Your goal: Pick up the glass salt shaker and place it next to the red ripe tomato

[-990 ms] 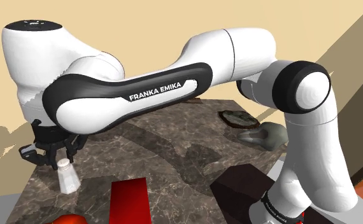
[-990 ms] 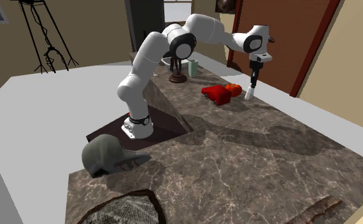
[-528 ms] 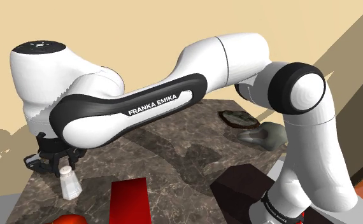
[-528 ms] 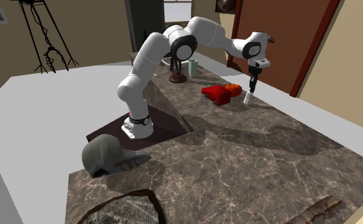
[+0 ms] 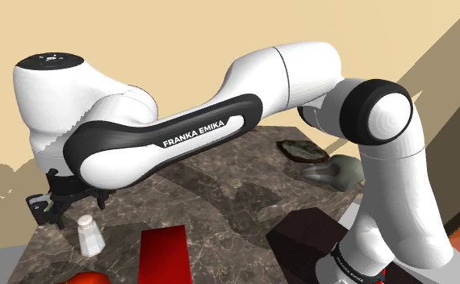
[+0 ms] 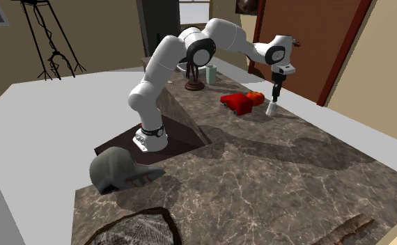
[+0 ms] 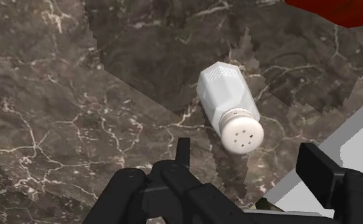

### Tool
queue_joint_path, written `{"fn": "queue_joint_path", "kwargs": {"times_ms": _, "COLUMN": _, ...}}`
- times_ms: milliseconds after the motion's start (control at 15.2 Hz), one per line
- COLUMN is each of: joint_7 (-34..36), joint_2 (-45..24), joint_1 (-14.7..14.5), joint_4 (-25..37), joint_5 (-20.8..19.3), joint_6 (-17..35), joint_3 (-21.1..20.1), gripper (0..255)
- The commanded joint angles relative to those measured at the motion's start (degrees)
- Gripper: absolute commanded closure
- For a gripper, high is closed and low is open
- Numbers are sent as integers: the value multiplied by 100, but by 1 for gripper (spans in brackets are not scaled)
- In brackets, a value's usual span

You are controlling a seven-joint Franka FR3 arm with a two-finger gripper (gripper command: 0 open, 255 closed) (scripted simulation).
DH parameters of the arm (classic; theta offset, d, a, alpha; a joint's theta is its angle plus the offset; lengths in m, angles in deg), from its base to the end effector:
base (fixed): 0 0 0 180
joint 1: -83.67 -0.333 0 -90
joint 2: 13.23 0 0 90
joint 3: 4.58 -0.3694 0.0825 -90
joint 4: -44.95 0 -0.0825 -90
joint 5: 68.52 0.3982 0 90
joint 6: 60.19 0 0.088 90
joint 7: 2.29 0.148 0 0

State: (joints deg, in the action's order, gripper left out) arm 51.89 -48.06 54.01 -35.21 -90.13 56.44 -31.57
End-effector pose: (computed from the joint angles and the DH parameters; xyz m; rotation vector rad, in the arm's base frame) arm 0.5079 0.5771 0.3858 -3.1001 -0.1721 -0.1951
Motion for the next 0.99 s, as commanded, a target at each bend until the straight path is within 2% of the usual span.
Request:
{"fn": "queue_joint_path", "kwargs": {"times_ms": 0, "joint_7": 0, "joint_2": 0, "joint_1": 0, "joint_4": 0, "joint_5": 0, "joint_6": 0, "joint_3": 0, "gripper": 0}}
{"fn": "queue_joint_path", "kwargs": {"times_ms": 198, "joint_7": 0, "joint_2": 0, "joint_1": 0, "joint_4": 0, "joint_5": 0, "joint_6": 0, "joint_3": 0, "gripper": 0}}
{"fn": "queue_joint_path", "kwargs": {"times_ms": 462, "joint_7": -92, "joint_2": 275, "joint_1": 0, "joint_4": 295, "joint_5": 144, "joint_6": -545, "joint_3": -92, "gripper": 0}}
{"fn": "queue_joint_path", "kwargs": {"times_ms": 924, "joint_7": -92, "joint_2": 275, "joint_1": 0, "joint_4": 295, "joint_5": 144, "joint_6": -545, "joint_3": -92, "gripper": 0}}
